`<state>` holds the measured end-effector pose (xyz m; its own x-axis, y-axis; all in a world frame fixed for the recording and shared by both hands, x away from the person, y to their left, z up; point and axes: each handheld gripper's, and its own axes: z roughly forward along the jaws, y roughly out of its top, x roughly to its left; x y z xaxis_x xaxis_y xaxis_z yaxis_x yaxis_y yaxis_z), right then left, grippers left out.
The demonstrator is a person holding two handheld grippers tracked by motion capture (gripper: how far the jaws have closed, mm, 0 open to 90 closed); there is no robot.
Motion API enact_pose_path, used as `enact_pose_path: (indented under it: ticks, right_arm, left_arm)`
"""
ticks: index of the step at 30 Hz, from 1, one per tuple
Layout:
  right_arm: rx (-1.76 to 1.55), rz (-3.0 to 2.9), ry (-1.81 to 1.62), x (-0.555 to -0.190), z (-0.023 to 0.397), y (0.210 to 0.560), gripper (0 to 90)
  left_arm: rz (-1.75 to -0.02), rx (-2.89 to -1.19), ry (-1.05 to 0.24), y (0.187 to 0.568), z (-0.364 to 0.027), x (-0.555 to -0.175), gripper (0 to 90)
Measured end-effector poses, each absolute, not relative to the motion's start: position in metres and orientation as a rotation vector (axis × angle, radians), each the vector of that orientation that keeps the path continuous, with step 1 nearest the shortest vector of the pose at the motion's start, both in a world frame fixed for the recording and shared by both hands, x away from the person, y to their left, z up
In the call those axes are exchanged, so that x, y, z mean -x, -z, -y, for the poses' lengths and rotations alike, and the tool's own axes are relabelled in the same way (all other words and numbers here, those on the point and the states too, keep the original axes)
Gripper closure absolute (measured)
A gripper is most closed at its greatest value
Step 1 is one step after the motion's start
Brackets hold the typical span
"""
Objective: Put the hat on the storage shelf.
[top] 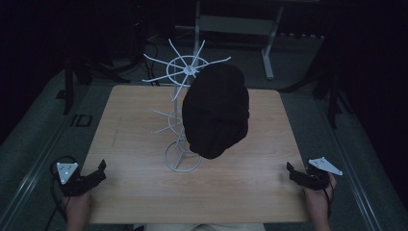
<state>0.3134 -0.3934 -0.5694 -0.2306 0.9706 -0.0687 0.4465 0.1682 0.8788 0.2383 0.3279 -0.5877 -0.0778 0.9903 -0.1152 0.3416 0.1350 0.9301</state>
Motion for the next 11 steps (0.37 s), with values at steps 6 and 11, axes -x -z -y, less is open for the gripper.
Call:
enact_pose_path:
  ticks: [6, 11]
  right_arm:
    - [-1.363, -1.754, -0.979, -0.3131, 0.3962, 0.5709, 14.0]
    - [-1.363, -1.752, -0.973, -0.3136, 0.3958, 0.5714, 14.1]
  left_arm:
    - [-1.566, -1.332, -0.963, 0.5877, -0.3281, -0.2384, 1.5]
    - [-1.564, -1.332, -0.962, 0.5877, -0.3282, -0.2382, 1.4]
